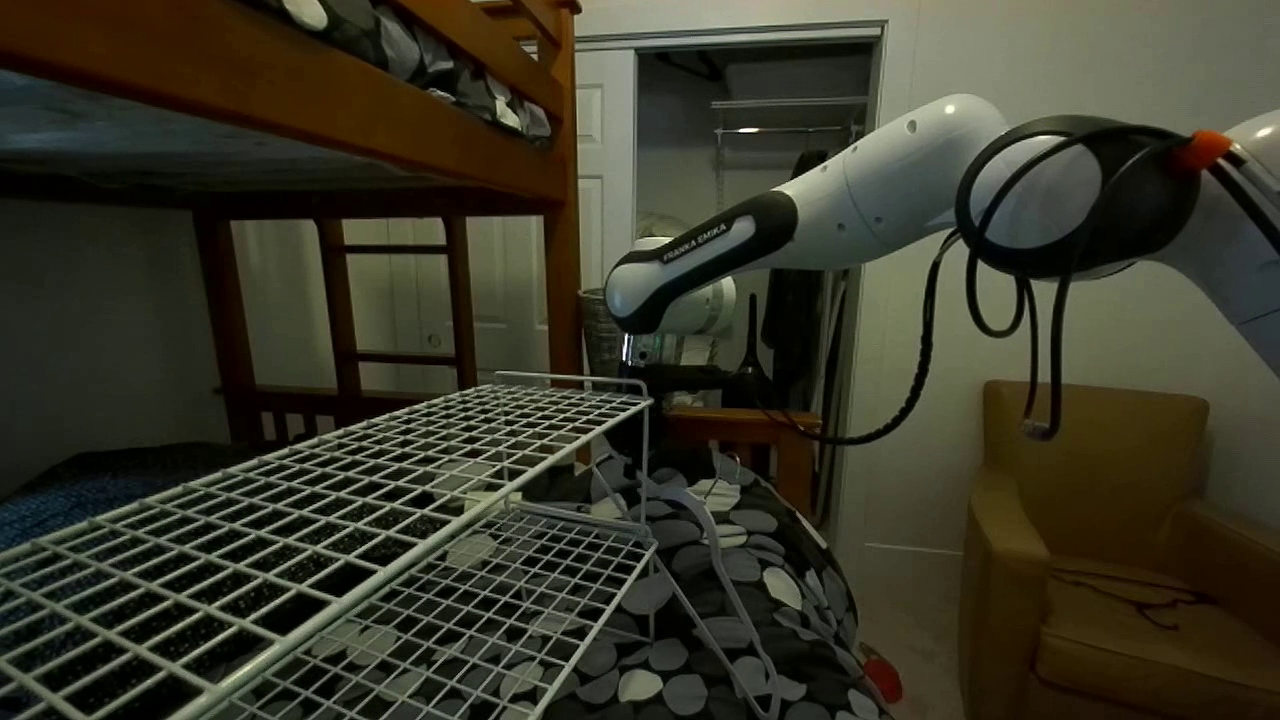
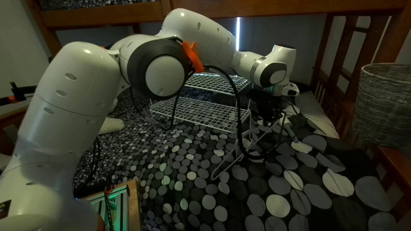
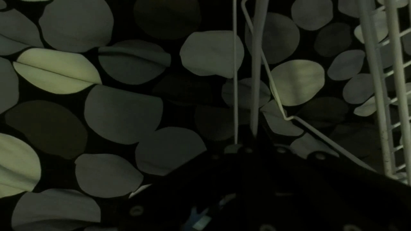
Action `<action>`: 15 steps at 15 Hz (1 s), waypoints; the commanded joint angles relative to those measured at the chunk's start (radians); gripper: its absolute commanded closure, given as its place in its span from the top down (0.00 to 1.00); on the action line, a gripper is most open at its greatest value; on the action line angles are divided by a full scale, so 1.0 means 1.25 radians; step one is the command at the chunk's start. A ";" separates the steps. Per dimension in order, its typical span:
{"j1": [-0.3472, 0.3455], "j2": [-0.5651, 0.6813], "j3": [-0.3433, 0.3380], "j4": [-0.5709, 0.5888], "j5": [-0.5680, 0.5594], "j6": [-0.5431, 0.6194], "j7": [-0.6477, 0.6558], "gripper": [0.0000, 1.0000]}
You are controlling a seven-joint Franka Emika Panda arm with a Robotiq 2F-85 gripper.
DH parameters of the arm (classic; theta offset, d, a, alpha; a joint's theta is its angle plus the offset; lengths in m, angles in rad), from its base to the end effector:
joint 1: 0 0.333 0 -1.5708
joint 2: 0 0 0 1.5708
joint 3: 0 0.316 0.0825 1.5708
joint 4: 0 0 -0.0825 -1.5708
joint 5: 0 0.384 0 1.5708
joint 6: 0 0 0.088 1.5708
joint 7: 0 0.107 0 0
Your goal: Hang the white hanger on the bottom shelf of the rack
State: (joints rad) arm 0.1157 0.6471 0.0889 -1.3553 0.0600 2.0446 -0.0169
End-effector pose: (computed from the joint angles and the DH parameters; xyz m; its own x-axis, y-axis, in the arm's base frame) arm 0.7189 0.1383 0.3481 0.9840 0.1728 0.0436 0.1766 -0.9784 -0.1071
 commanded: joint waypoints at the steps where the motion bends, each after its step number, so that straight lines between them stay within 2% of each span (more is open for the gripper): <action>1: 0.013 0.053 0.005 0.067 -0.016 -0.004 -0.021 0.01; 8: 0.050 0.159 -0.011 0.210 -0.094 -0.020 -0.050 0.01; 15: 0.087 0.221 -0.013 0.282 -0.093 -0.023 0.008 0.01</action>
State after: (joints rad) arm 0.1958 0.8708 0.0889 -1.0739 -0.0386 2.0426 -0.0499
